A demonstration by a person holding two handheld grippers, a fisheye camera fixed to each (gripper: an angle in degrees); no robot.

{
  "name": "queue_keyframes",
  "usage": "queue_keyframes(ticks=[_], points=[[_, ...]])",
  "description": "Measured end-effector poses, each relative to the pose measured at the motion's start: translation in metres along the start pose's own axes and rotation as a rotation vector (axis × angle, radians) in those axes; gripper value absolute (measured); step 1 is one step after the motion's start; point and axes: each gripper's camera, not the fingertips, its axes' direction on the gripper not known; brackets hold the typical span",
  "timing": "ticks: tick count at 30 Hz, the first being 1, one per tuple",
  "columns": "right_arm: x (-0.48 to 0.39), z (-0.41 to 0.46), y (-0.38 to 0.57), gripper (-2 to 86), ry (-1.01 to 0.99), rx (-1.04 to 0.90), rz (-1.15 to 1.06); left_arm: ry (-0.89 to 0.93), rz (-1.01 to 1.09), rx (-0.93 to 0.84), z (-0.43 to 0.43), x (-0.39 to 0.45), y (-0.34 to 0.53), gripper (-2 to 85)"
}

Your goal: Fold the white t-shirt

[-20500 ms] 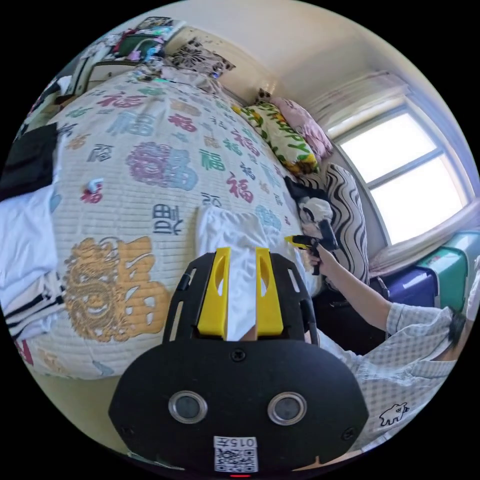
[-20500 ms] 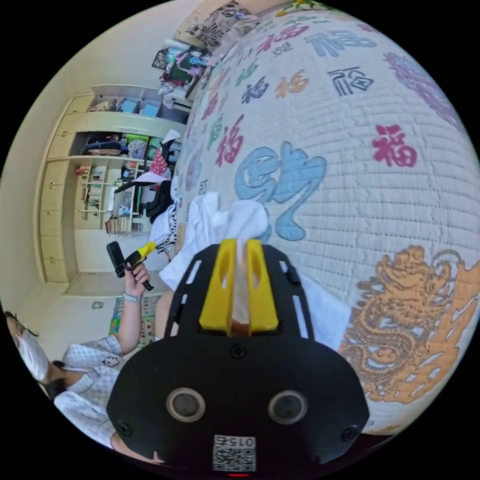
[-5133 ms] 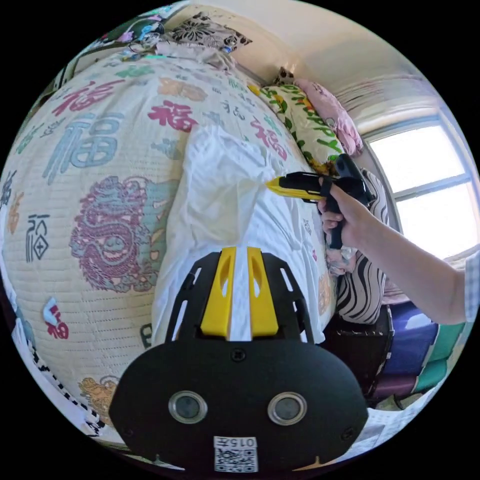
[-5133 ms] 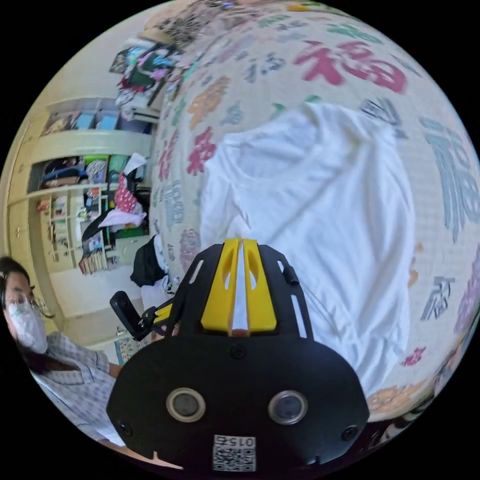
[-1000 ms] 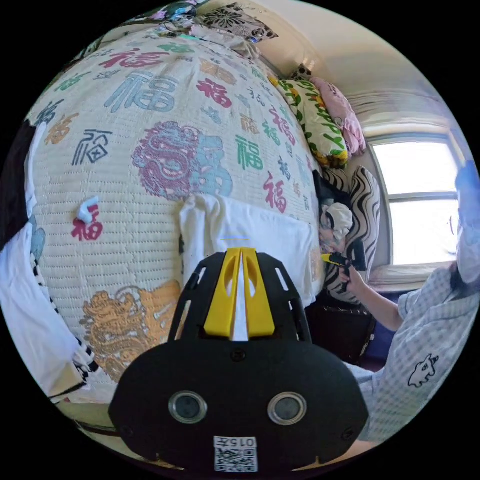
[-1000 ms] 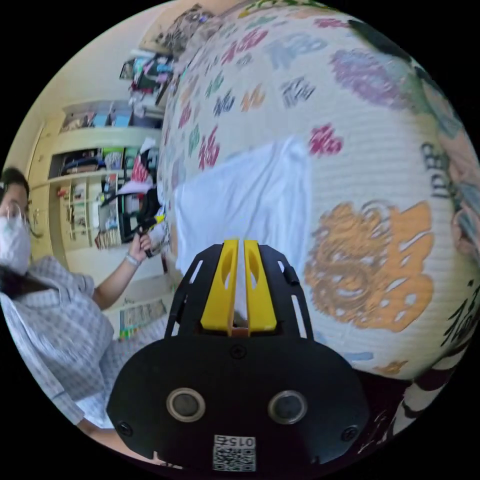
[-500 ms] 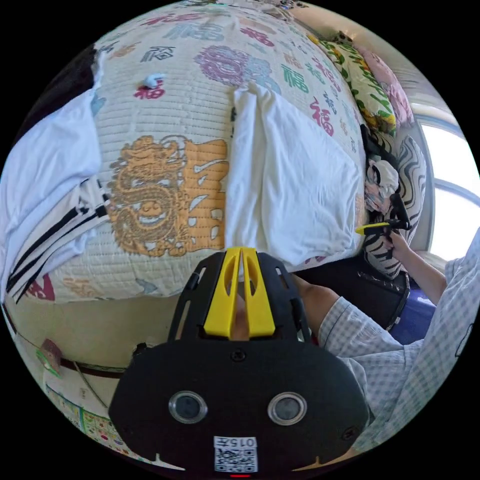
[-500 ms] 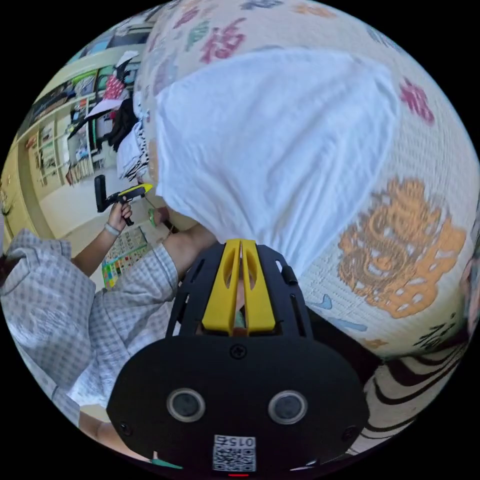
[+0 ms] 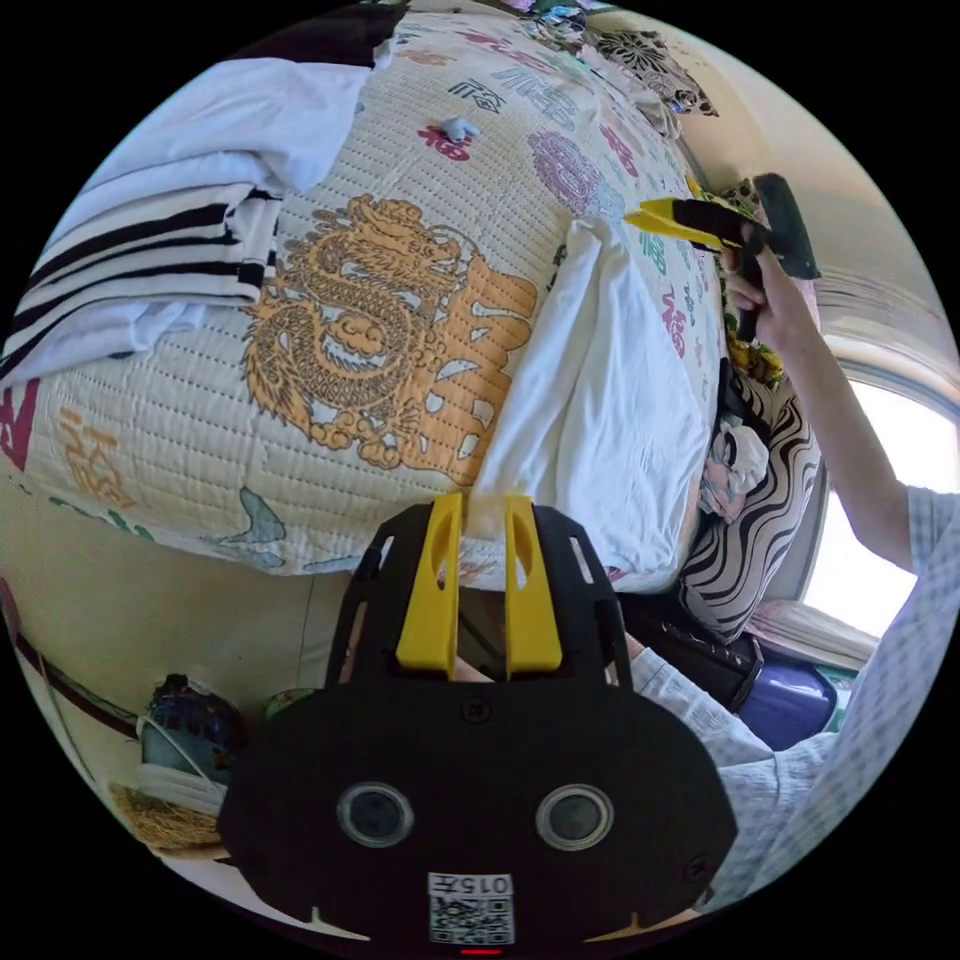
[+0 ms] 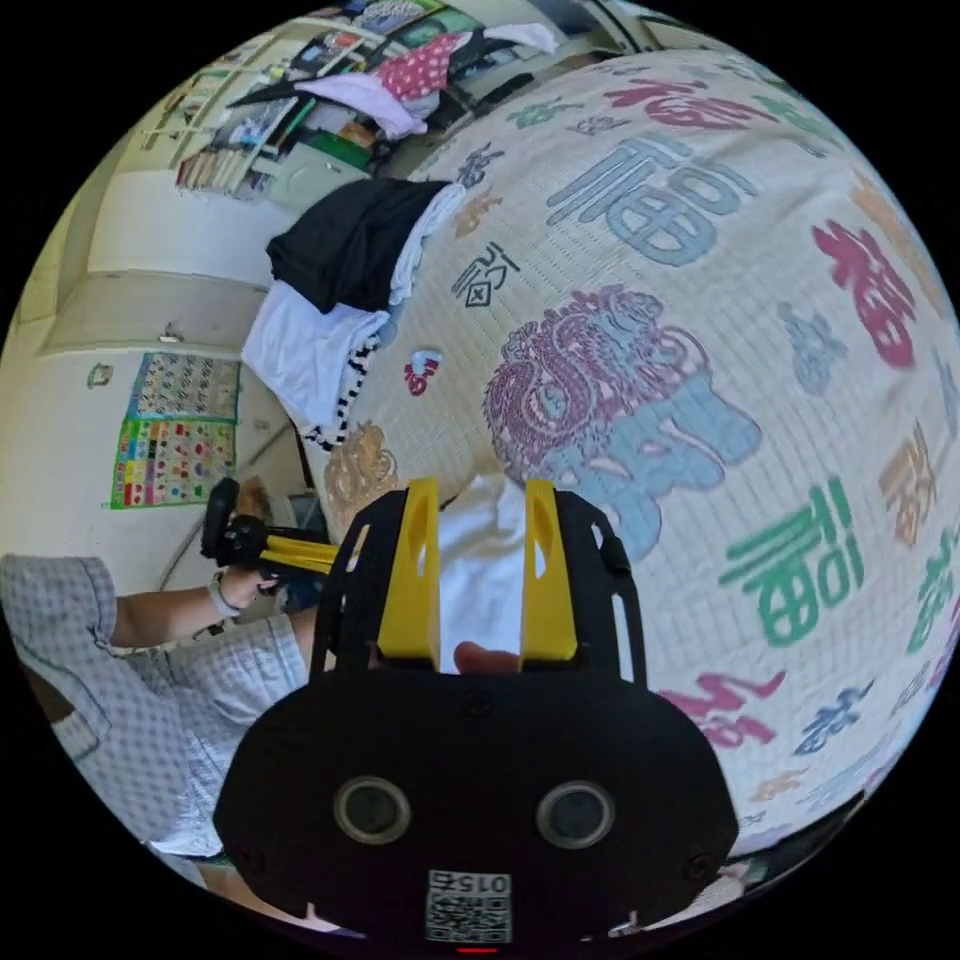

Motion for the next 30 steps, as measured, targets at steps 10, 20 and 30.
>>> queue_keyframes(ticks=[10, 20, 30], points=[[-0.015, 0.01, -0.029, 0.2, 0.085, -0.146, -0.12, 0.101, 0.114, 0.0, 0.005, 0.022, 0.017, -0.7], [0.011, -0.118, 0.116, -0.3, -0.038, 0.075, -0.006, 0.222, 0.419, -0.082, 0.013, 0.15, 0.041, -0.7], [0.083, -0.168, 0.288, -0.3, 0.095, 0.149, 0.197, 0.269, 0.693, -0.315, 0.185, 0.321, 0.052, -0.6]])
